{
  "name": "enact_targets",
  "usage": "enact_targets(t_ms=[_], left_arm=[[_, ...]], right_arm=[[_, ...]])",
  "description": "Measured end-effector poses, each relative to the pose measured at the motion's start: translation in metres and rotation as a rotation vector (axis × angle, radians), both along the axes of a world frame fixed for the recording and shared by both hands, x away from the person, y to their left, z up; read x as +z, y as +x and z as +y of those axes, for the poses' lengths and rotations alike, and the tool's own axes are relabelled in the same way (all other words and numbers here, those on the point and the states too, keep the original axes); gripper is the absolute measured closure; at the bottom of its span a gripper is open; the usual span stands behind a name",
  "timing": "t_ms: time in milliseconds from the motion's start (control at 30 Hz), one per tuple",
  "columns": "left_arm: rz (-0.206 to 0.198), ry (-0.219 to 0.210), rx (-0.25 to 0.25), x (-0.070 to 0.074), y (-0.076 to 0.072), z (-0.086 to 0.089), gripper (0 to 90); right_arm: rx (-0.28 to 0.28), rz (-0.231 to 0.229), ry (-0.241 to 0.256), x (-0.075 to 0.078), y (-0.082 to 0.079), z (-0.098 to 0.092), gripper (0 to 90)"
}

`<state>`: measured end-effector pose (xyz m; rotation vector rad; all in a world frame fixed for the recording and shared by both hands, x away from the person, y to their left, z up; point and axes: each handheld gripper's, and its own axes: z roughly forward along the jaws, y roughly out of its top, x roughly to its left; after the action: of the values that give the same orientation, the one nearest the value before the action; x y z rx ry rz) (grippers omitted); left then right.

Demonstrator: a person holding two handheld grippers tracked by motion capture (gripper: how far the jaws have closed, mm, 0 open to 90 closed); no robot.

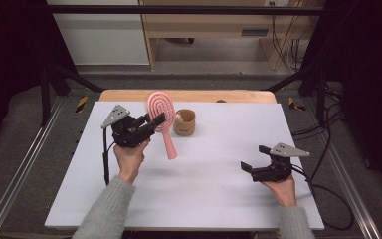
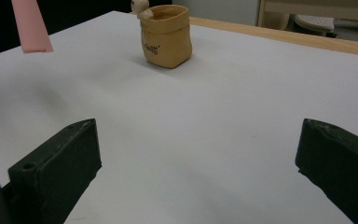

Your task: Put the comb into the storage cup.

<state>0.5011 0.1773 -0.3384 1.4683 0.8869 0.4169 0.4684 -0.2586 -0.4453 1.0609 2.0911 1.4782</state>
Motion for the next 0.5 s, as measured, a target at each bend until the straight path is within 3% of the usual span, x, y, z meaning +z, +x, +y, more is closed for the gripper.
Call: enact_targets(t_ms=[500], left_arm=[[-0.005, -0.005, 0.025, 0.005, 0.013, 0.000, 62.9]], right_arm=[[0.003, -0.009, 0.002, -0.002, -0.003, -0.005, 0.4]])
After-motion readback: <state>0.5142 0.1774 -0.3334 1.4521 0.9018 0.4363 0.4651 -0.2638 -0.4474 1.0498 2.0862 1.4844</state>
